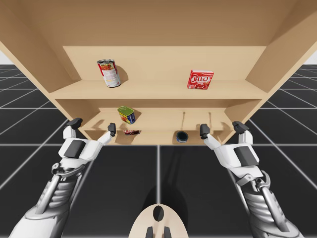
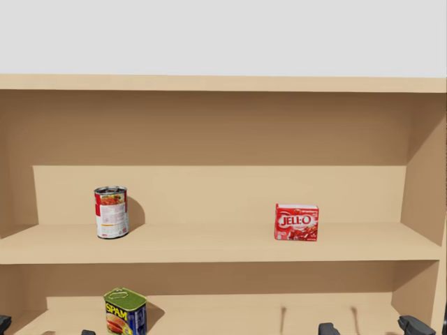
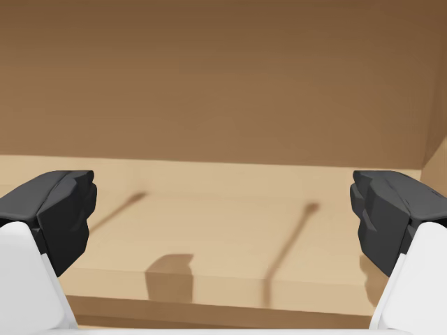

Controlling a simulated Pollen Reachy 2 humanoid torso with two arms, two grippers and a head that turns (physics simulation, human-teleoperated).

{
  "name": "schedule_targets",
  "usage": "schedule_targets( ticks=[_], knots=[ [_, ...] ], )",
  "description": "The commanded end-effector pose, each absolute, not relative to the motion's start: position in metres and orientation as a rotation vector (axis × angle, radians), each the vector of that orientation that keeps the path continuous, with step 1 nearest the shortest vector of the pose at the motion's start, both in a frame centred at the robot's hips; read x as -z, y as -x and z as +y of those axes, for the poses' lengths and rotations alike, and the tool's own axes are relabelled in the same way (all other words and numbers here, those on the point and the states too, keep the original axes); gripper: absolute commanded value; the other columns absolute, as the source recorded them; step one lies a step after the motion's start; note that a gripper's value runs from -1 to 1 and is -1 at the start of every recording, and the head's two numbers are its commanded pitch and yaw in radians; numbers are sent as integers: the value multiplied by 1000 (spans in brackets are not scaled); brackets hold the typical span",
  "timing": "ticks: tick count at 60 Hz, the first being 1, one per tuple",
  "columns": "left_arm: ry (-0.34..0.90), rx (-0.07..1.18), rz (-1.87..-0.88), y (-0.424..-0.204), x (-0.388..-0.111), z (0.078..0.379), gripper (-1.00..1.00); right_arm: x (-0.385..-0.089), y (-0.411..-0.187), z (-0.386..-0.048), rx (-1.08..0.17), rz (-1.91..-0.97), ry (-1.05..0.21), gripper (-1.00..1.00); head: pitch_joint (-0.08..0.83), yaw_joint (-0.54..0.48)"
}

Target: Find the pudding box on the shelf and bring it to me.

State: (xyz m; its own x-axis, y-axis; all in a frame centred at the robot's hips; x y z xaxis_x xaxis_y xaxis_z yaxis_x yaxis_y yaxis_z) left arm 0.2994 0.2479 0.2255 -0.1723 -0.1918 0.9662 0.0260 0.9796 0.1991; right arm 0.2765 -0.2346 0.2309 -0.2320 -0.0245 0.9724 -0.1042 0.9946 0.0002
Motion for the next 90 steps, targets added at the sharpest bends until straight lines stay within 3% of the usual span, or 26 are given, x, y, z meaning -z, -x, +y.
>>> schedule_targets(
  ticks=[1, 11, 32, 53, 72, 80, 82, 90],
  knots=[
    [-123, 193, -1735, -299, -225, 247, -1000, -229, -275, -230, -40, -1815, -93, -1000, 9, -36],
    [-118, 190, -1740, -299, -225, 247, -1000, -230, -275, -231, -53, -1812, -101, -1000, 58, -36],
    [-112, 199, -1750, -298, -226, 247, -1000, -230, -277, -232, -51, -1806, -87, -1000, 315, 12],
    [-101, 216, -1754, -298, -226, 248, -1000, -228, -277, -231, -63, -1793, -86, -1000, 512, 160],
    [-43, 213, -1775, -278, -238, 230, -1000, -225, -277, -228, -63, -1787, -85, -1000, 563, 207],
    [-11, 224, -1702, -259, -246, 218, -1000, -222, -279, -228, -56, -1777, -79, -1000, 562, 218],
    [-22, 120, -1712, -252, -245, 212, -1000, -221, -281, -229, -56, -1772, -78, -1000, 562, 224],
    [34, 85, -1667, -237, -234, 201, -1000, -218, -284, -229, -52, -1762, -76, -1000, 564, 240]
  ],
)
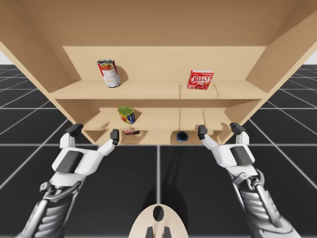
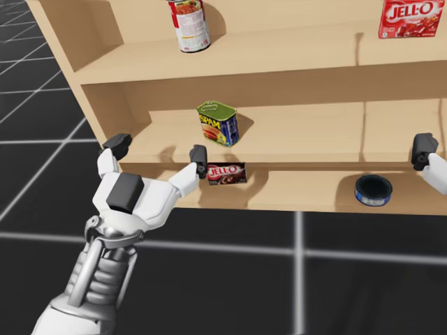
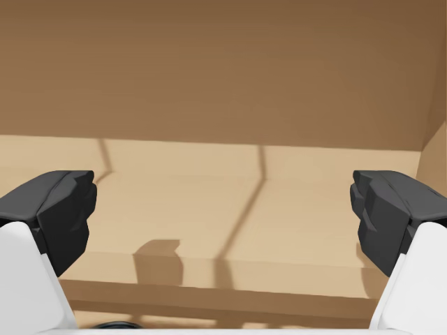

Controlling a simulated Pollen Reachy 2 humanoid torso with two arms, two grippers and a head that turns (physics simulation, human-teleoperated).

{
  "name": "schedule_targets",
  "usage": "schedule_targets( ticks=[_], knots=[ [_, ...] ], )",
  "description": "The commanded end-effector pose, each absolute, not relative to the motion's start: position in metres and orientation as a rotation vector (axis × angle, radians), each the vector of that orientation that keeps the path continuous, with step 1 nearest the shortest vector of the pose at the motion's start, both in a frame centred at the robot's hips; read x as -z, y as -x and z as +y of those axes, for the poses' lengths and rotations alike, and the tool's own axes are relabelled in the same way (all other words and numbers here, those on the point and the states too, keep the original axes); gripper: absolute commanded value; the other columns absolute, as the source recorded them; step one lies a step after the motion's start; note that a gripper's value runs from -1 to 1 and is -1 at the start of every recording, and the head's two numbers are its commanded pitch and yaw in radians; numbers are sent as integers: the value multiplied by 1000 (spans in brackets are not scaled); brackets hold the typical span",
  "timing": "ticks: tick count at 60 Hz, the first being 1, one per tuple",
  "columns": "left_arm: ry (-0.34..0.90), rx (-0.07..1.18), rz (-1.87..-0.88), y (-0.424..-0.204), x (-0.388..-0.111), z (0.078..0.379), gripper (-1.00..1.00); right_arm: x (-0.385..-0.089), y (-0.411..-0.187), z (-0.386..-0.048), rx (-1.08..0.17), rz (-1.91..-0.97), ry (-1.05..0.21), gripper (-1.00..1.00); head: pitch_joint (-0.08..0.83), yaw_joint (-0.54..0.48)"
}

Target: Find the pudding box on the shelf and bring it to me.

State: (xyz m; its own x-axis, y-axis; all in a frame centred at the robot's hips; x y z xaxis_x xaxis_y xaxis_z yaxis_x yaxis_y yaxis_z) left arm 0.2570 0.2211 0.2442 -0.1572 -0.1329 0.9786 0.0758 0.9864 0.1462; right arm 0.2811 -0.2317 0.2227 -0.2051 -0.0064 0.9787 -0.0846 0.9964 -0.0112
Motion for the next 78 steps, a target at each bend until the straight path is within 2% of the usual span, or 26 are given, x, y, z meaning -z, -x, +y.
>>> schedule_targets(
  ticks=[1, 9, 17, 29, 44, 65, 78],
  knots=[
    [42, 87, -1665, -236, -232, 200, -1000, -218, -284, -229, -52, -1762, -76, -1000, 564, 240],
    [75, 74, -1607, -234, -209, 191, -1000, -217, -284, -229, -49, -1759, -78, -1000, 561, 248],
    [121, 34, -1535, -241, -182, 177, -1000, -217, -284, -230, -46, -1760, -81, -1000, 562, 246],
    [148, 36, -1454, -272, -157, 155, -1000, -217, -285, -231, -44, -1759, -78, -1000, 566, 247],
    [184, 1, -1386, -310, -144, 135, -1000, -217, -285, -233, -35, -1764, -70, -1000, 572, 243],
    [127, -18, -1361, -360, -135, 114, -1000, -217, -286, -234, -31, -1763, -71, -1000, 577, 237],
    [113, -5, -1345, -380, -128, 105, -1000, -217, -286, -235, -26, -1764, -72, -1000, 579, 231]
  ],
)
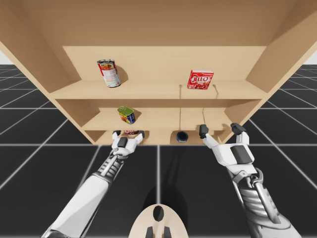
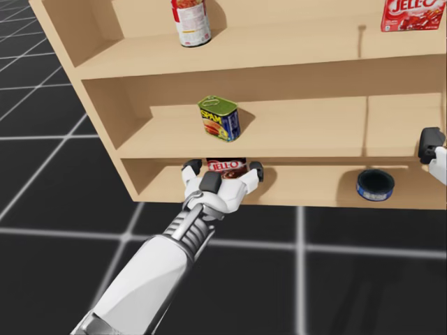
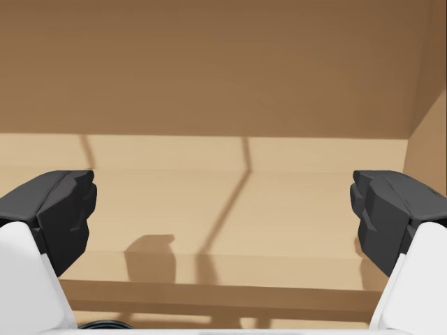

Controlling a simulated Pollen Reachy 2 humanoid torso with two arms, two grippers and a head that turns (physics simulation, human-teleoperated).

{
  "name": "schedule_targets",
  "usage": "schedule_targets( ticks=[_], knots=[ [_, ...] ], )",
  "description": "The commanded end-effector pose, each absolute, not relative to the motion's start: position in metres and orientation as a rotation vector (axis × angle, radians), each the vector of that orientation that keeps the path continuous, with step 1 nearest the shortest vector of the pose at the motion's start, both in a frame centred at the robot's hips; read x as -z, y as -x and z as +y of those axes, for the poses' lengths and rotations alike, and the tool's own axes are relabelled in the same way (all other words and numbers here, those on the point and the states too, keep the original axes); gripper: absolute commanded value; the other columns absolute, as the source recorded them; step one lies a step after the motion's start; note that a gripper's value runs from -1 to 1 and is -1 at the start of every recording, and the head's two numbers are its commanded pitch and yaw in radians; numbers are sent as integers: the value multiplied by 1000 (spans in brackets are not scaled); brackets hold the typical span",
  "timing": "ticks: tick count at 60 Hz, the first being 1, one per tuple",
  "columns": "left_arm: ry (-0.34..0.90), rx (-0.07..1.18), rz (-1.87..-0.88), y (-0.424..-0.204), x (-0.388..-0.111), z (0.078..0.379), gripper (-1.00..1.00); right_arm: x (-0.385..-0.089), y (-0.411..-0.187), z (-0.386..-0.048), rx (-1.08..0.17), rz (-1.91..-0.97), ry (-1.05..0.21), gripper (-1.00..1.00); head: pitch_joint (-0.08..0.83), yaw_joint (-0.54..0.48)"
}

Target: Find the pudding box on the shelf and bring it to me.

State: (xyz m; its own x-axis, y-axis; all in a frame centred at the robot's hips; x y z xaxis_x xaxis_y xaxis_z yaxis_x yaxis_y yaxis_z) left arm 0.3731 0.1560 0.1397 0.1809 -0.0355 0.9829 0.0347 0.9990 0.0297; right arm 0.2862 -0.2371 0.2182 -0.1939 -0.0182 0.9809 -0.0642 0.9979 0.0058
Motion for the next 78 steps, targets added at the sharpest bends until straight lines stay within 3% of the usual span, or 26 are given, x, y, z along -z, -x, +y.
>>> schedule_targets(
  ticks=[1, 26, 29, 30, 31, 32, 34, 44, 64, 78],
  knots=[
    [113, -5, -1342, -381, -127, 105, -1000, -217, -286, -235, -26, -1764, -72, -1000, 579, 231],
    [157, -42, -1259, -407, -112, 103, -1000, -217, -287, -236, -21, -1763, -69, -1000, 587, 223],
    [169, -43, -1251, -408, -112, 102, -619, -217, -287, -235, -21, -1763, -69, -1000, 588, 222],
    [172, -40, -1253, -408, -111, 102, -299, -217, -287, -235, -21, -1763, -68, -1000, 588, 222],
    [175, -38, -1253, -408, -111, 102, 726, -217, -287, -235, -21, -1763, -68, -1000, 588, 222],
    [176, -36, -1253, -408, -111, 101, 894, -217, -287, -235, -20, -1762, -68, -1000, 588, 221],
    [187, -34, -1251, -407, -111, 101, 954, -217, -287, -236, -20, -1762, -67, -1000, 588, 220],
    [224, -18, -1278, -405, -116, 102, 1000, -217, -288, -236, -19, -1761, -66, -1000, 588, 219],
    [232, 1, -1442, -391, -141, 112, 1000, -216, -288, -235, -18, -1762, -66, -1000, 586, 219],
    [222, 13, -1442, -370, -148, 117, 1000, -216, -288, -235, -19, -1760, -63, -1000, 584, 221]
  ],
)
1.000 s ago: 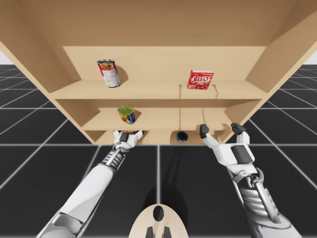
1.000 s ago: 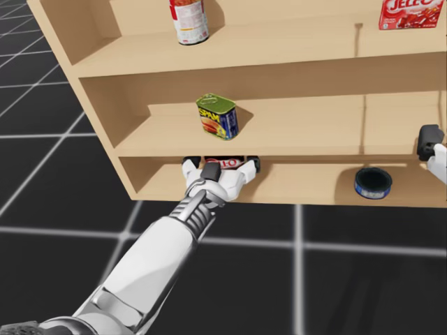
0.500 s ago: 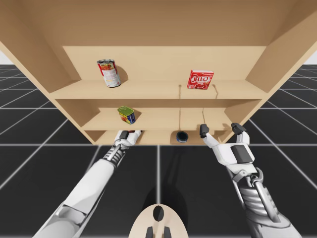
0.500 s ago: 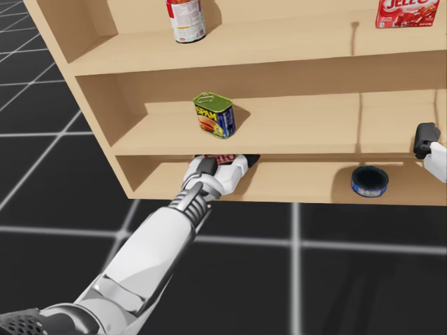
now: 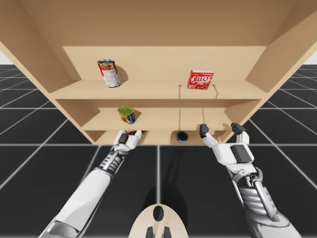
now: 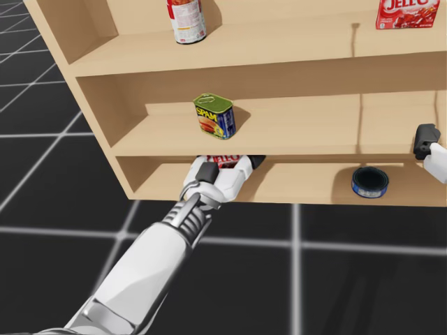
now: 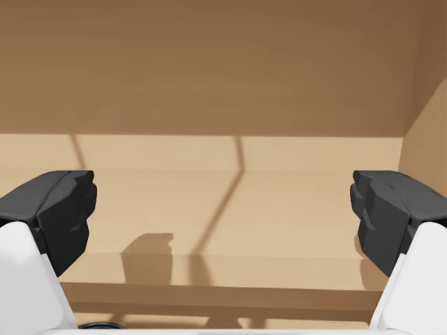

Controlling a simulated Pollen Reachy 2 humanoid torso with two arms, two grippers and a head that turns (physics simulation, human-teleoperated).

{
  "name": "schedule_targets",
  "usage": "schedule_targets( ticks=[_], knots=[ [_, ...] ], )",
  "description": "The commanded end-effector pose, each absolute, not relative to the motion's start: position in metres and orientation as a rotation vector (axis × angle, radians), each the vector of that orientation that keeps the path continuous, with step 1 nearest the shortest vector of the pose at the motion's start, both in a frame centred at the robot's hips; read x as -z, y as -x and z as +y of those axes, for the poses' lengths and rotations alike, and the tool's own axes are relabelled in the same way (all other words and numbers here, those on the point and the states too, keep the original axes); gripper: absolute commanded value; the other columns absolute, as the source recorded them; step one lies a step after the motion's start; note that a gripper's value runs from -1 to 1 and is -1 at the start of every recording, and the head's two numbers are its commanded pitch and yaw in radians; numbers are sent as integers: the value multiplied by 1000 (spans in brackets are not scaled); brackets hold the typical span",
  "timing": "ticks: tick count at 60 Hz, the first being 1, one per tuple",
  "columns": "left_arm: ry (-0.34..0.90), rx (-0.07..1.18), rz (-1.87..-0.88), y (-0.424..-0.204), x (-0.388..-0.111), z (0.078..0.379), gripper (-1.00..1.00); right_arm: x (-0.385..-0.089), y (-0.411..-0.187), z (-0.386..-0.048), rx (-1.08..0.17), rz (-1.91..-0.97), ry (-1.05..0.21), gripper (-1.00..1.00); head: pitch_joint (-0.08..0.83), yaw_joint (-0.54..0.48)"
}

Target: Find the pudding box on the shelf and bring it to me.

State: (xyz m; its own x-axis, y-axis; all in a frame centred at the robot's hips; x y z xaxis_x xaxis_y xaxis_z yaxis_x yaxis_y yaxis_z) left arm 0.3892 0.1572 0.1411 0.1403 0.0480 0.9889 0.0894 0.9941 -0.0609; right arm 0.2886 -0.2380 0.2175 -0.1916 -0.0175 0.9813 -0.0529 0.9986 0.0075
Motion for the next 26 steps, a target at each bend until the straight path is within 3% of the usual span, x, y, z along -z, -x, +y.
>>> schedule_targets(
  ticks=[1, 26],
  knots=[
    [220, 13, -1440, -368, -148, 118, 1000, -216, -288, -235, -20, -1760, -63, -1000, 584, 221],
    [241, 100, -1372, -284, -148, 155, 1000, -213, -288, -234, -55, -1753, -54, -1000, 579, 222]
  ],
)
